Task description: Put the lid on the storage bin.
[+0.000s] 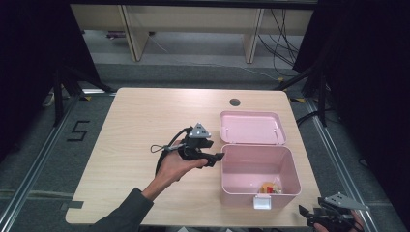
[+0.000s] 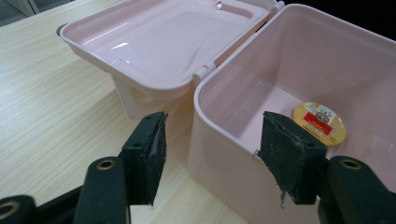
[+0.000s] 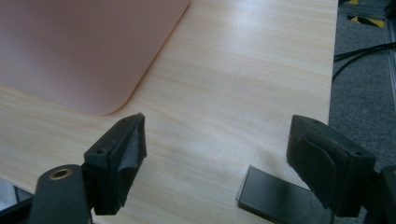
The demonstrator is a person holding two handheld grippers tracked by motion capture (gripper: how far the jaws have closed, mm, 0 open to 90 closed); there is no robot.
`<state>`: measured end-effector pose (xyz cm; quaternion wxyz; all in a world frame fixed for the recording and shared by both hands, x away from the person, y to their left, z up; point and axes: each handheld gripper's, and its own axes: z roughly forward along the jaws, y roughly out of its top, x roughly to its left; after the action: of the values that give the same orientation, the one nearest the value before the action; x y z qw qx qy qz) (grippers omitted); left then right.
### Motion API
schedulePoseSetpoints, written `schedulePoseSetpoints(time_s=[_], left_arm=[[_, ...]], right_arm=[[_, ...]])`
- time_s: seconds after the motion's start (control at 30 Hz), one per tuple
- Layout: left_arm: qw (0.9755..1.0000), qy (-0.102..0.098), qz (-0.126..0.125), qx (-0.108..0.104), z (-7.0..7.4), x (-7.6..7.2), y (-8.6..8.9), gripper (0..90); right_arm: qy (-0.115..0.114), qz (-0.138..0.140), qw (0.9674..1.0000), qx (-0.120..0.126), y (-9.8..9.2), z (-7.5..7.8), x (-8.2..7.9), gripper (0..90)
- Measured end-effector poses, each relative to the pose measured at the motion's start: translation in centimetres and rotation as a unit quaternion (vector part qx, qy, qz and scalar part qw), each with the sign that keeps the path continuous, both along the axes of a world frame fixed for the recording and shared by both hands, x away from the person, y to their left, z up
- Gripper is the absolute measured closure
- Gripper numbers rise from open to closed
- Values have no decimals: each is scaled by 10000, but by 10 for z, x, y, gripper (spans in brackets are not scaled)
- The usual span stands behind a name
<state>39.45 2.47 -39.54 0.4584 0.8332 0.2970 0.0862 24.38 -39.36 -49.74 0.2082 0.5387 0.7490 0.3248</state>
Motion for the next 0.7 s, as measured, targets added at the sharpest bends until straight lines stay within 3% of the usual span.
schedulePoseSetpoints(time_s=[0.03, 0.07, 0.1, 0.2, 0.23, 0.3, 0.43, 0.5, 0.7], left_arm=[[10000, 33, -42, 80, 0, 3, -3, 420], [10000, 64, 10, 38, 0, 3, -5, 434], [9998, 82, -27, 159, 0, 6, -9, 448], [9999, 120, 65, 105, 0, 9, -15, 485], [9998, 142, 62, 158, 0, 11, -16, 485], [9994, 170, 47, 313, -1, 13, -20, 514], [9990, 226, 75, 372, -3, 17, -26, 553], [9987, 226, 64, 461, -4, 18, -28, 570], [9972, 266, 104, 692, -7, 24, -38, 623]], right_arm=[[88, -85, 9999, 117, 2, -1, 0, 210], [43, 15, 10000, 86, 1, -2, 1, 210], [88, -57, 9999, 100, 2, -1, 0, 210], [8, 6, 10000, 19, 0, -1, 1, 210], [62, 6, 9999, 123, 1, -2, 1, 211], [-10, 25, 10000, 17, -1, -1, 1, 210], [41, 2, 9999, 110, 0, -2, 1, 210], [-16, 37, 10000, 18, -1, -2, 1, 210], [18, 14, 9999, 116, -1, -2, 1, 211]])
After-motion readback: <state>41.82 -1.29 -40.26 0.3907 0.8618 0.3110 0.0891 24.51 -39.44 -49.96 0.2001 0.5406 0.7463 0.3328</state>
